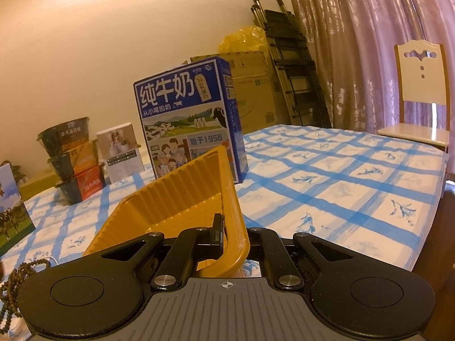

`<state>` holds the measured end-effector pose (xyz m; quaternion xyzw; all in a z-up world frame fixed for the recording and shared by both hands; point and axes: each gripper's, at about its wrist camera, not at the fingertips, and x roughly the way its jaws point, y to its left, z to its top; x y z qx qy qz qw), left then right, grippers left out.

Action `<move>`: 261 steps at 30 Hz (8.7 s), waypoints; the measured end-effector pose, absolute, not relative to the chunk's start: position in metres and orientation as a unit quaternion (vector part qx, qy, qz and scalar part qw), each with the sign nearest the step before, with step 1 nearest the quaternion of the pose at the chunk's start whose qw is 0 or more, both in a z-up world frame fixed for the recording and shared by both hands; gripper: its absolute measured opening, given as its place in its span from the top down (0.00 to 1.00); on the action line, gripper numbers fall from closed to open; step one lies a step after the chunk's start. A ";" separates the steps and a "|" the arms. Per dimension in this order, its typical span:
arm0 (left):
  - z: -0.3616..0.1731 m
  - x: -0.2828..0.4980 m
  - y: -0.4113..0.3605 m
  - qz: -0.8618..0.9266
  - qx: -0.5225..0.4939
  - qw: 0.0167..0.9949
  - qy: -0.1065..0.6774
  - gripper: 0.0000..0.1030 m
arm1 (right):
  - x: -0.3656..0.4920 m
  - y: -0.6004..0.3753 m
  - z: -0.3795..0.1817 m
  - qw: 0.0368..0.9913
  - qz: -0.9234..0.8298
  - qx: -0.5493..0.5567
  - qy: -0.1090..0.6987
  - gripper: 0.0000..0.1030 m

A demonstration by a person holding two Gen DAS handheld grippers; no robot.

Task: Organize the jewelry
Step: 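Place the silver-faced watch into the orange tray with the left tool, then grasp the red bead bracelet with the left tool and lift toward the tray, then lower the red bead bracelet into the orange tray and open the left tool, then reach the left tool to the dark bead pile and grasp a bracelet, then carry the dark bead bracelet into the orange tray and release it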

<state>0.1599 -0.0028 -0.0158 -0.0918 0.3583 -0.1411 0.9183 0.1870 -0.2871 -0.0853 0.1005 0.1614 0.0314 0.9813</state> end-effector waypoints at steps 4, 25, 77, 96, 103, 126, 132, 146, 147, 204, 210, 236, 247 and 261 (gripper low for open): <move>-0.017 0.179 -0.031 -0.181 -0.097 0.916 0.345 0.92 | 0.186 -0.285 -0.084 0.982 0.032 0.091 0.160 0.94; -0.066 0.252 -0.128 -0.257 -0.191 0.869 0.378 0.93 | 0.185 -0.282 -0.083 0.983 0.034 0.080 0.161 0.94; -0.111 0.213 0.003 -0.026 0.043 0.900 0.432 0.87 | 0.187 -0.285 -0.086 0.982 0.032 0.087 0.164 0.94; -0.073 0.201 0.000 -0.056 0.011 0.918 0.393 0.96 | 0.186 -0.285 -0.088 0.982 0.032 0.085 0.163 0.94; -0.024 0.196 -0.004 -0.086 -0.025 0.935 0.343 0.97 | 0.187 -0.285 -0.088 0.982 0.032 0.086 0.163 0.94; 0.006 0.228 -0.129 -0.252 -0.123 0.902 0.329 0.97 | 0.185 -0.283 -0.089 0.982 0.034 0.087 0.163 0.93; -0.026 0.239 -0.134 -0.238 -0.135 0.884 0.379 0.97 | 0.185 -0.282 -0.087 0.982 0.035 0.090 0.165 0.93; -0.034 0.246 -0.136 -0.228 -0.136 0.883 0.387 0.81 | 0.185 -0.283 -0.087 0.981 0.034 0.092 0.167 0.93; -0.032 0.245 -0.133 -0.224 -0.137 0.885 0.384 0.80 | 0.184 -0.283 -0.087 0.981 0.034 0.092 0.168 0.93; -0.079 0.171 0.076 0.058 -0.089 0.910 0.400 0.65 | 0.184 -0.278 -0.087 0.982 0.019 0.077 0.174 0.94; -0.084 0.193 0.083 0.076 -0.108 0.907 0.399 0.69 | 0.185 -0.277 -0.088 0.982 0.019 0.077 0.174 0.94; -0.043 0.181 0.112 0.081 -0.112 0.918 0.371 0.95 | 0.187 -0.276 -0.090 0.981 0.019 0.078 0.176 0.93; 0.046 0.172 0.126 0.075 -0.084 0.948 0.299 0.95 | 0.187 -0.275 -0.092 0.981 0.019 0.079 0.176 0.93; 0.117 0.160 0.104 0.033 -0.053 0.969 0.241 0.95 | 0.188 -0.274 -0.090 0.981 0.020 0.080 0.173 0.94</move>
